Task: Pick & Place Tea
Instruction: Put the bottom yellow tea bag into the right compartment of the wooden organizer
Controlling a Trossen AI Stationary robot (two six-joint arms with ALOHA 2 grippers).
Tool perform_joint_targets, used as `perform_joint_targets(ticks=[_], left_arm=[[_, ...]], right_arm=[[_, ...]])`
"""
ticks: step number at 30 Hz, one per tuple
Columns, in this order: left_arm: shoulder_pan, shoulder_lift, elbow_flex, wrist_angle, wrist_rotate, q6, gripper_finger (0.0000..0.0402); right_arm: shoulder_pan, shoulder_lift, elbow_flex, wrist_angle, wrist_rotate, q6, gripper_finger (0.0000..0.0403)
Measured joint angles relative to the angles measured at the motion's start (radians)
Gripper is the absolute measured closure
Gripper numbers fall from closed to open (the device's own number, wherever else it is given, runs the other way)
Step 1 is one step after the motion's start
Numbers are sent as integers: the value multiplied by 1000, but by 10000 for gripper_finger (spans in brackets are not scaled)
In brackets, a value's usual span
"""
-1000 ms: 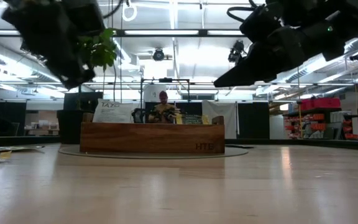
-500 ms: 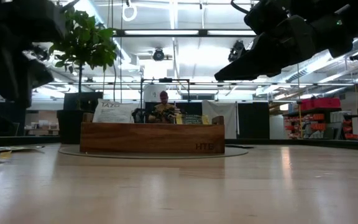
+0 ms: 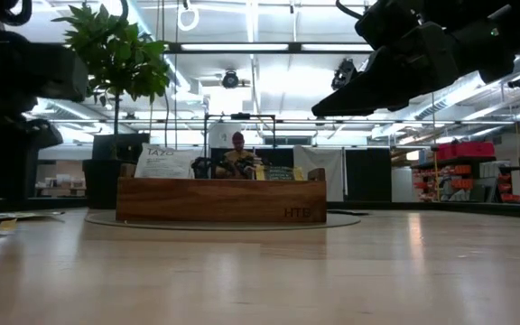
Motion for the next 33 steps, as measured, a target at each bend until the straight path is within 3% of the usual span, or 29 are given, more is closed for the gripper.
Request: perform_joint_targets(ticks=[6,17,33], left_arm=[[0,74,0,27,3,-9,159],[2,121,4,27,14,-40,180],[14,125,1,34,25,-26,346]], right_arm=[[0,0,0,0,0,0,231],[0,0,0,-1,0,0,231],[0,0,0,-3,0,0,231]])
